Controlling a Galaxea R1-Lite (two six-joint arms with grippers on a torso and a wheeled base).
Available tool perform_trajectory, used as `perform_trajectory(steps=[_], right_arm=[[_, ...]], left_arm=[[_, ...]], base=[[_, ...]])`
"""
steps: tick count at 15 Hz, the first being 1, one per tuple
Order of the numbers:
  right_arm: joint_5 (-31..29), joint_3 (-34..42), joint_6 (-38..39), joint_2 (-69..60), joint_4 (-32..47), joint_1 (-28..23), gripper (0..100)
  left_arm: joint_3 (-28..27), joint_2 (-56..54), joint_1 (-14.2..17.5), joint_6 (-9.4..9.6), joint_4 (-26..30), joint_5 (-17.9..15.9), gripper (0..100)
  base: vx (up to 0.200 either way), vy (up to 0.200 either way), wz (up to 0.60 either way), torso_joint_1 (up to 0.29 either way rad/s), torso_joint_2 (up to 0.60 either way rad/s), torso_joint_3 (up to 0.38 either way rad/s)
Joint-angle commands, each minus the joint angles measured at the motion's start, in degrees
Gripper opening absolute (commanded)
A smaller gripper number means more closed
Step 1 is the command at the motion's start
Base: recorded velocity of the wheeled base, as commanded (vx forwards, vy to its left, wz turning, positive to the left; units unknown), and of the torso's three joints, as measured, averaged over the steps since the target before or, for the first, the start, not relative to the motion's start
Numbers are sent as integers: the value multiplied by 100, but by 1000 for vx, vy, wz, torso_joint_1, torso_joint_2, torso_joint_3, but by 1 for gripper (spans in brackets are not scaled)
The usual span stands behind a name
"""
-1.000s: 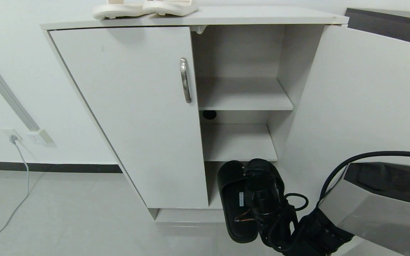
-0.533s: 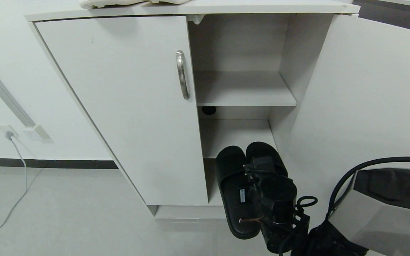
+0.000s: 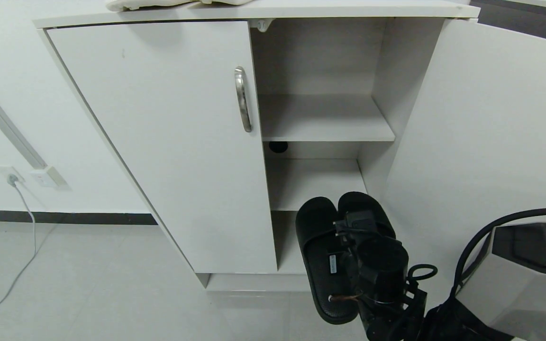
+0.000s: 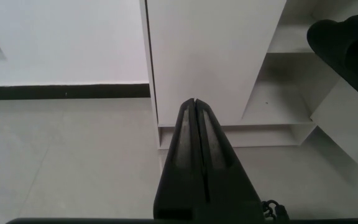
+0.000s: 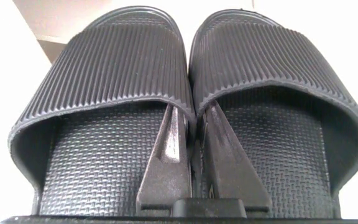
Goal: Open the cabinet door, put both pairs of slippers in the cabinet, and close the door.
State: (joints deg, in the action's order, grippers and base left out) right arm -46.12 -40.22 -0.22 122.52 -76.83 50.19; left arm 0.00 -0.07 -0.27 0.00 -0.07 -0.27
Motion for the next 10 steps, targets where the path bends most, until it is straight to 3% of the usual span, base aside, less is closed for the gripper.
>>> perform_trajectory(steps=[1,10], right_arm=[[-11,49,-4,-35,18,-62,0],[-20,198,-13,-44,27,-290,0]], left_arm=[[0,7,0,0,-1,0,0],[0,7,0,0,-1,0,0]], base=[[0,0,0,0,0,0],[0,0,0,0,0,0]])
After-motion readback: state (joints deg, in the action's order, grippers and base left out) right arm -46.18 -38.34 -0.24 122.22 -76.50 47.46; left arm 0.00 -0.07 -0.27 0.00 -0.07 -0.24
